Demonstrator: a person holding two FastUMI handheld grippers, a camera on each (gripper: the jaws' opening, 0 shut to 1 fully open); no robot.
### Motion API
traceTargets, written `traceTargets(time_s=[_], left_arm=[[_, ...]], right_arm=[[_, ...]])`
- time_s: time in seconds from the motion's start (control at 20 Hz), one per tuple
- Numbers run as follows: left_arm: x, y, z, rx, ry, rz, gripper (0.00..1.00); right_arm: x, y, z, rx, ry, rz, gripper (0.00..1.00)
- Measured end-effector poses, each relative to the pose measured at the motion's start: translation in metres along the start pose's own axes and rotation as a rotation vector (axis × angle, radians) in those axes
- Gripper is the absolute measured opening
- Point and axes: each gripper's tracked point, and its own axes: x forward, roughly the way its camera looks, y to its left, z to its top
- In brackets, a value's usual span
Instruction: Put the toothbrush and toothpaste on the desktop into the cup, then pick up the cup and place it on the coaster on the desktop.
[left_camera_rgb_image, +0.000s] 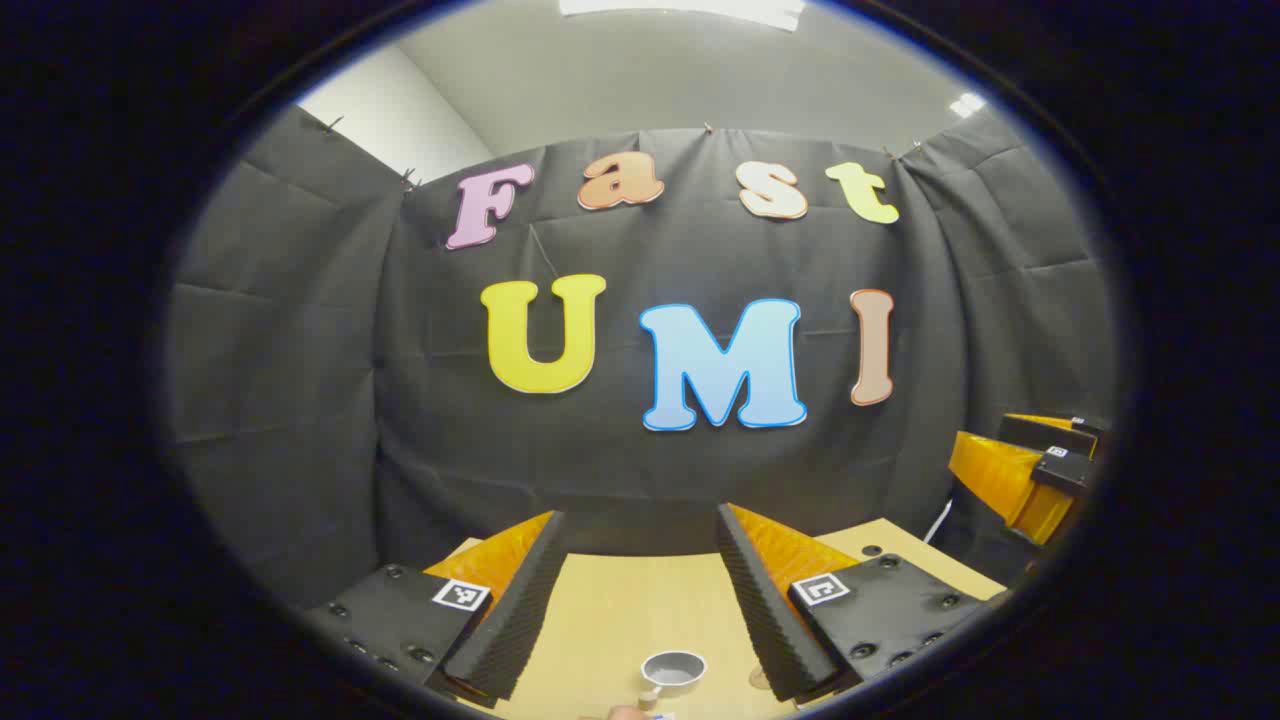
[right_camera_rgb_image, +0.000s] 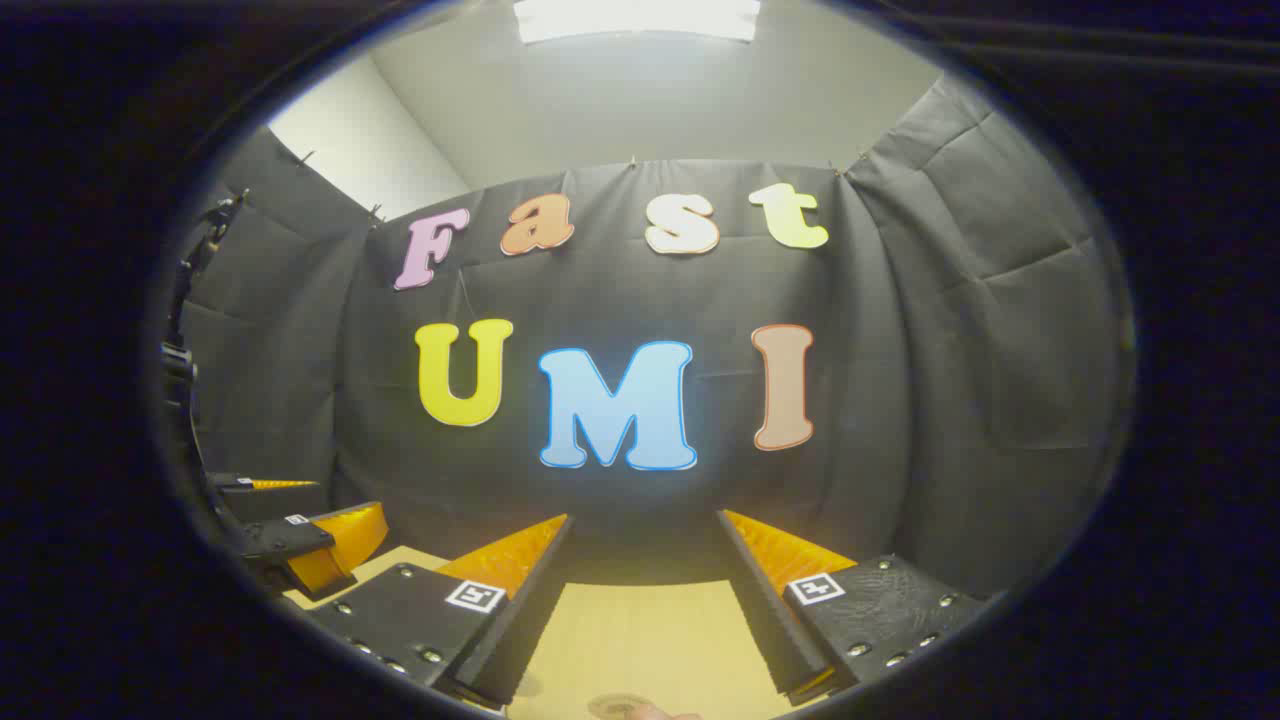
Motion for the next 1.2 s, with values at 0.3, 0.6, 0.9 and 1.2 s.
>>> traceTargets(time_s=[0.3,0.6,0.9,1.2], left_arm=[[-0.008,-0.015,0.001,-0.014,0.001,-0.039,0.94],[-0.011,-0.011,-0.005,-0.038,0.032,-0.040,0.94],[-0.012,-0.007,-0.028,-0.055,0.093,-0.043,0.94],[-0.015,-0.011,-0.082,-0.097,0.227,-0.066,0.94]], right_arm=[[0.000,0.001,-0.005,0.009,0.017,0.017,0.87],[-0.001,0.001,-0.013,0.008,0.047,0.017,0.87],[-0.001,0.003,-0.031,-0.011,0.108,0.035,0.87],[-0.018,0.014,-0.076,0.007,0.241,0.085,0.87]])
